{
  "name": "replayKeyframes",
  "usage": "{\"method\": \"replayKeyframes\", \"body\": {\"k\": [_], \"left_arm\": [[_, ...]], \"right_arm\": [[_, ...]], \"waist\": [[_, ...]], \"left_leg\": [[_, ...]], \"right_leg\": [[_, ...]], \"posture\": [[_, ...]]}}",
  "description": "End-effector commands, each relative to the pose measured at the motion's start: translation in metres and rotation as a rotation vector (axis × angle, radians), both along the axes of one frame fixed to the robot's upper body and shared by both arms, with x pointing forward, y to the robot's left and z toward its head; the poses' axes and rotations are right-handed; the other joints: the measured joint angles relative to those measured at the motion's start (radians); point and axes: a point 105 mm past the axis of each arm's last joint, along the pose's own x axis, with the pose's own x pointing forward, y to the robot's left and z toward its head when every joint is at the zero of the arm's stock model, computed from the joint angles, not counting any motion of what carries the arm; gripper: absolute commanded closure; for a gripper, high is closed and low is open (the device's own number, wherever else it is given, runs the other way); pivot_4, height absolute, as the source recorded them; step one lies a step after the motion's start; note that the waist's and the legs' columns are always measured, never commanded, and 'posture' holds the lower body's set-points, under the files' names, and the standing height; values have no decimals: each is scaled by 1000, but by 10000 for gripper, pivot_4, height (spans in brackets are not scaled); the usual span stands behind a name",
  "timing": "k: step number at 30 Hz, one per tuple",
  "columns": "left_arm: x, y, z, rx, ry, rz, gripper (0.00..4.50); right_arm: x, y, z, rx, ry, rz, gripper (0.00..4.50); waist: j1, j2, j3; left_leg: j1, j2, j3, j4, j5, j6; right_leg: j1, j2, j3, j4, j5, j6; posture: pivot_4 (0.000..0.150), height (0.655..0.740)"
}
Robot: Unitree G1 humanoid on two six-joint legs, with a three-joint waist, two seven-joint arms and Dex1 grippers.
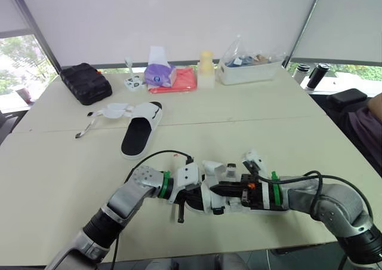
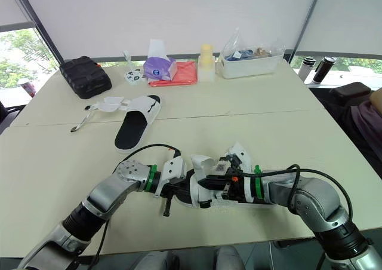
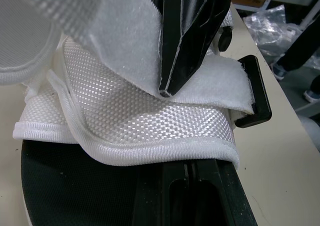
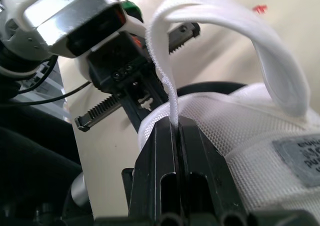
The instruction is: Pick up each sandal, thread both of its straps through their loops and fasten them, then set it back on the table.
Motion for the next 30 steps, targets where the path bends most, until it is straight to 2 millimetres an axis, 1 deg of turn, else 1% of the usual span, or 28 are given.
{"method": "replayKeyframes", "body": {"k": [1, 4, 6, 8, 9, 12, 14, 17, 19, 20, 21, 23, 24, 27, 30], "left_arm": [[0, 6, -13, 56, 20, 21, 45000], [0, 5, -13, 56, 22, 22, 45000], [1, 5, -13, 54, 23, 22, 45000], [1, 4, -13, 53, 23, 22, 45000], [1, 4, -13, 53, 23, 21, 45000], [2, 4, -13, 52, 21, 23, 45000], [2, 4, -13, 52, 21, 26, 45000], [3, 5, -13, 52, 20, 30, 45000], [3, 6, -13, 53, 20, 33, 45000], [3, 6, -13, 53, 20, 35, 45000], [3, 7, -13, 53, 21, 38, 45000], [3, 8, -14, 53, 24, 41, 45000], [3, 8, -14, 52, 25, 41, 45000], [4, 9, -14, 52, 27, 42, 45000], [4, 7, -14, 50, 32, 35, 45000]], "right_arm": [[-4, -5, 14, 24, -61, 19, 44620], [-20, -3, 14, 24, -36, 95, 44620], [-29, -3, 5, -32, -25, 133, 44620], [-31, -3, -5, -74, -17, 127, 44620], [-27, -3, -9, -85, -16, 101, 44620], [-22, -3, -16, -100, -22, 67, 44620], [-23, -4, -18, -104, -24, 65, 44620], [-19, -12, -8, -52, -26, 11, 36055], [-12, -22, 8, 10, -36, -51, 26441], [-10, -28, 16, 49, -31, -82, 21229], [-10, -36, 23, 90, -15, -113, 16975], [-13, -46, 32, 180, 35, -171, 16975], [-19, -49, 34, 212, 69, -182, 16975], [-50, -49, 24, 197, 173, -145, 16975], [-68, -41, 13, 172, 220, -121, 16975]], "waist": [[0, 0, 0], [1, 0, 0], [2, 0, 0], [2, 0, 0], [1, 0, 0], [1, 0, 0], [1, 0, 0], [2, -1, 0], [3, -1, 0], [3, -1, 0], [3, -1, 0], [3, -1, 0], [2, -1, 0], [4, -1, 0], [-1, 0, -1]], "left_leg": [[0, 0, 0, 0, 0, 0], [-1, 0, 0, 0, 0, 0], [-1, 0, 0, 0, 0, 0], [-1, 0, 0, 0, 0, 0], [-1, 0, 0, 0, 0, 0], [-1, 0, 0, 0, 0, 0], [-1, 0, 0, 0, 0, 0], [-1, 0, 0, 0, 0, 0], [-1, 0, -1, 0, 0, 0], [-1, 0, -1, 0, 0, 0], [-1, 0, -1, 0, 0, 0], [-1, 0, -1, 0, 0, 0], [-1, 0, -1, 0, 0, 0], [-2, 0, -1, -1, 0, 0], [-1, 1, -1, -2, 0, 0]], "right_leg": [[0, 0, 0, 0, 0, 0], [-1, 0, 0, 0, 0, 0], [-1, 0, 0, 0, 0, 0], [-1, 0, 0, -1, 0, 0], [-1, 0, 0, -1, 0, 0], [0, 0, 0, -1, 0, 0], [0, 0, 0, -1, 0, 0], [0, 0, 0, -1, 0, 0], [0, -1, 0, -1, 0, 0], [0, -1, 0, -1, 0, 0], [0, -1, 0, -1, 0, 0], [0, -1, 0, -1, 0, 0], [0, -1, 0, -1, 0, 0], [0, -1, 0, -1, 0, 0], [-1, 0, 0, -1, 0, 0]], "posture": [[1500, 7400], [1500, 7400], [1500, 7400], [1500, 7400], [1500, 7400], [1500, 7400], [1500, 7400], [1500, 7400], [1500, 7400], [1500, 7400], [1500, 7400], [1500, 7400], [1500, 7400], [1500, 7400], [1500, 7400]]}}
